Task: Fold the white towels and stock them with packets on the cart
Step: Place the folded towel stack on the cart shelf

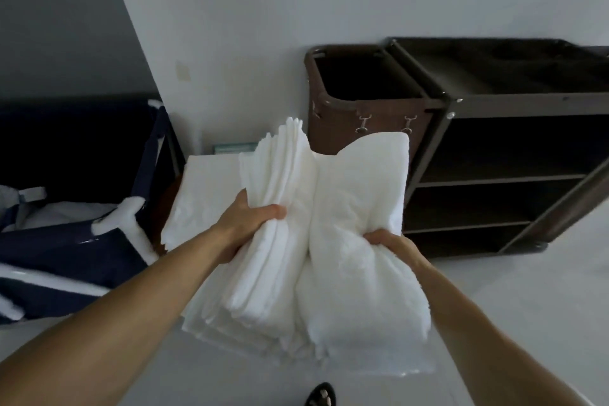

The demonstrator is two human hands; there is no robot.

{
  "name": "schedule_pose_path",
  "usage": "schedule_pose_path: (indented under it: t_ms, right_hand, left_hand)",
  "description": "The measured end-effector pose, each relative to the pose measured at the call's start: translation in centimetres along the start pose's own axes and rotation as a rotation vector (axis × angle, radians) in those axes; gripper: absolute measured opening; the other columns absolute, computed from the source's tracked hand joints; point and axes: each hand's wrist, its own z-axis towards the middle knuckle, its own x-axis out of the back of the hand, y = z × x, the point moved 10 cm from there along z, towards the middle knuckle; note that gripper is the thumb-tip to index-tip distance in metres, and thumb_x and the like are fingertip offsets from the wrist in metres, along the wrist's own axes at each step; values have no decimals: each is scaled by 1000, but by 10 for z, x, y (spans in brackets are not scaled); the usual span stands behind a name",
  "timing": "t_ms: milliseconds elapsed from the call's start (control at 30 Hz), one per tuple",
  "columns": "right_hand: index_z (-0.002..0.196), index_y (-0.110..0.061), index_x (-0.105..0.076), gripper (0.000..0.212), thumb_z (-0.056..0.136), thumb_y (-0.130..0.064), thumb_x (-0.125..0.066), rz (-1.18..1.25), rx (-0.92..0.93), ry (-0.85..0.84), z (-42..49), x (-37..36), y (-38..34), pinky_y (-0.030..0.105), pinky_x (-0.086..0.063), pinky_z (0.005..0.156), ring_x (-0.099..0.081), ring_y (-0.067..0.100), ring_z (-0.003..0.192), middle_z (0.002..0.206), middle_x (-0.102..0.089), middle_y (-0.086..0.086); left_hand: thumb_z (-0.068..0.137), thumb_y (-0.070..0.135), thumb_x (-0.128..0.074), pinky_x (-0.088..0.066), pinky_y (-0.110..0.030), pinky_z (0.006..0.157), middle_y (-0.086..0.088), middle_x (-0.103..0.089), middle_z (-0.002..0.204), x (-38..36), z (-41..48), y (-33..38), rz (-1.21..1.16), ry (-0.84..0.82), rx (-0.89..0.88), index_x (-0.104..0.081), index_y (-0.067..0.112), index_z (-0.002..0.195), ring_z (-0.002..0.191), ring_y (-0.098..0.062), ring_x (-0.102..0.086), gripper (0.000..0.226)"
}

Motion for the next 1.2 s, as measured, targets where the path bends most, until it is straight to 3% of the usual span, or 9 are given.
schedule_pose_path:
  t_ms: [167, 300, 400, 500, 600, 700, 900, 1000, 1200]
  right_hand:
    - [120, -7, -62, 67, 56, -21, -77, 13, 4, 123, -44, 94, 20, 33, -52, 63, -69, 29, 84, 99, -72, 14]
    - [113, -1, -67, 79, 38, -24, -77, 57, 7, 217, -60, 185, 27, 42, -54, 87, -67, 34, 95, 104, -71, 18]
    - [110, -3, -66, 85, 29, -25, -77, 95, 9, 265, -62, 266, 24, 36, -53, 69, -66, 31, 85, 99, -71, 18]
    - [113, -5, -65, 102, 16, -34, -74, 99, 18, 332, -62, 355, 15, 36, -55, 69, -68, 30, 84, 97, -71, 17]
    - [119, -4, -64, 109, 15, -34, -73, 114, 40, 369, -68, 426, 4, 24, -49, 48, -69, 23, 64, 85, -71, 12]
    - [123, -7, -60, 112, 14, -33, -72, 146, 85, 402, -62, 478, -15, 30, -48, 56, -66, 29, 77, 91, -70, 13]
    - [121, -20, -56, 105, 18, -30, -74, 189, 156, 420, -2, 529, -66, 28, -47, 54, -65, 25, 77, 92, -68, 6]
    - [119, -21, -56, 90, 31, -20, -75, 209, 206, 364, 49, 535, -92, 28, -47, 53, -64, 22, 76, 91, -67, 3]
    - [111, -28, -61, 67, 47, -12, -75, 280, 251, 227, 176, 538, -122, 34, -55, 65, -71, 28, 84, 97, -73, 8]
  left_hand:
    - [56, 40, -82, -55, -42, 87, 2, -64, 120, -97, -24, 10, 8, -114, -29, -43, 29, 135, 102, -24, -66, 89]
    - [49, 42, -85, -56, -47, 91, 1, -67, 118, -190, -22, 24, 21, -188, -37, -47, 31, 134, 102, -26, -68, 94]
    - [50, 43, -85, -55, -46, 91, 1, -66, 117, -275, -14, 41, 50, -230, -55, -46, 31, 135, 103, -25, -67, 94]
    - [54, 43, -85, -55, -46, 93, 2, -66, 118, -366, 4, 61, 48, -284, -88, -45, 31, 138, 104, -23, -66, 94]
    - [68, 36, -87, -54, -44, 93, 4, -66, 119, -451, 16, 79, 44, -364, -129, -44, 33, 138, 106, -21, -66, 82]
    - [75, 33, -85, -56, -40, 89, 5, -66, 121, -513, 36, 95, 21, -438, -151, -42, 34, 139, 107, -18, -66, 78]
    - [60, 43, -88, -54, -47, 94, 2, -66, 124, -564, 106, 115, -25, -402, -174, -43, 34, 141, 108, -21, -66, 93]
    - [64, 41, -84, -55, -41, 91, 2, -62, 127, -569, 144, 120, -58, -365, -201, -38, 35, 143, 112, -20, -64, 91]
    - [57, 48, -84, -50, -44, 99, 8, -59, 128, -550, 219, 125, -68, -136, -266, -37, 35, 146, 113, -15, -60, 101]
